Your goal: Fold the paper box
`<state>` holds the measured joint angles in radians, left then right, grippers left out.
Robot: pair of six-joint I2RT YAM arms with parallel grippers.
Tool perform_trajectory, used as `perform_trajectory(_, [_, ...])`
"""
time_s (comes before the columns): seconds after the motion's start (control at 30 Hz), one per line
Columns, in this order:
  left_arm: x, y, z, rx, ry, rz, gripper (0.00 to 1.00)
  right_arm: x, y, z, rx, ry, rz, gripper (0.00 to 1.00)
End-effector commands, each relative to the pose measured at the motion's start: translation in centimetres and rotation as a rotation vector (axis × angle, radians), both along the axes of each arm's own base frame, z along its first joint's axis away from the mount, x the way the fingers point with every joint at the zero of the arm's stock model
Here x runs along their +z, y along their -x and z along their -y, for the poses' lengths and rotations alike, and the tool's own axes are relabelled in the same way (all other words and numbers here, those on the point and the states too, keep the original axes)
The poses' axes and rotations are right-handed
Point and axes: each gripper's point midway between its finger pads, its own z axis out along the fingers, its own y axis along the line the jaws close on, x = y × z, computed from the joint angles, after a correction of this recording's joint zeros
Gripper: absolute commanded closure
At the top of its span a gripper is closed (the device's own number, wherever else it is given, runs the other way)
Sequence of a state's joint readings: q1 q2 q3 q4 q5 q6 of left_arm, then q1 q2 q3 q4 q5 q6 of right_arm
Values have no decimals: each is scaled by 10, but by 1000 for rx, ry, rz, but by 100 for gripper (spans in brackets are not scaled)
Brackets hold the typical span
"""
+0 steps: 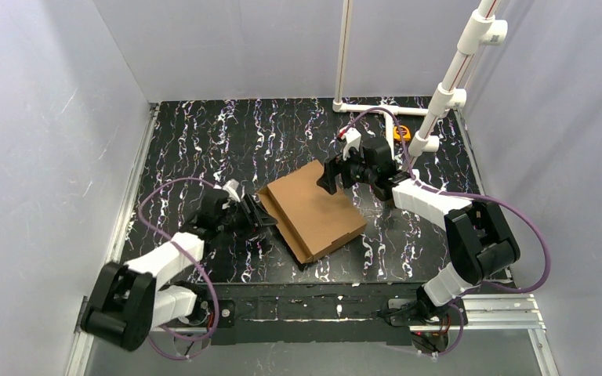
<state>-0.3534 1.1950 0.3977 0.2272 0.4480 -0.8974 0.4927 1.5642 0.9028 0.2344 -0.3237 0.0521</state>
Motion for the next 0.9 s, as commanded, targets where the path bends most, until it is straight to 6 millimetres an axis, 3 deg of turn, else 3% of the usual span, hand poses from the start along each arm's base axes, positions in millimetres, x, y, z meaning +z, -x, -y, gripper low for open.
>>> perform_trajectory(0.0, [20, -6, -20, 124, -29, 92, 39, 15, -3, -4, -3, -44, 17, 2])
perform_trajectory(0.13, [31, -12, -37, 196, -82, 151, 9, 8, -8, -3, -57, -62, -20, 2])
perform_trajectory(0.2, [35, -19, -44, 231, -80, 158, 9, 2, -12, -2, -95, -70, -38, 2])
perform_trajectory(0.27, [36, -28, -49, 266, -62, 133, 16, -3, -16, -2, -131, -94, -57, 2])
perform_trajectory(0.4, [39, -50, -61, 348, -74, 108, 58, -12, -22, -2, -169, -100, -79, 2])
perform_trajectory(0.53, [15, -60, -81, 419, -189, 38, 77, -13, -28, 0, -209, -106, -76, 2])
perform_trajectory(0.67, [-13, -63, -77, 375, -217, -50, 83, -12, -30, -4, -217, -137, -97, 3])
perform_trajectory(0.87, [-29, -71, -67, 300, -224, -87, 88, -26, -29, -10, -220, -133, -144, 5])
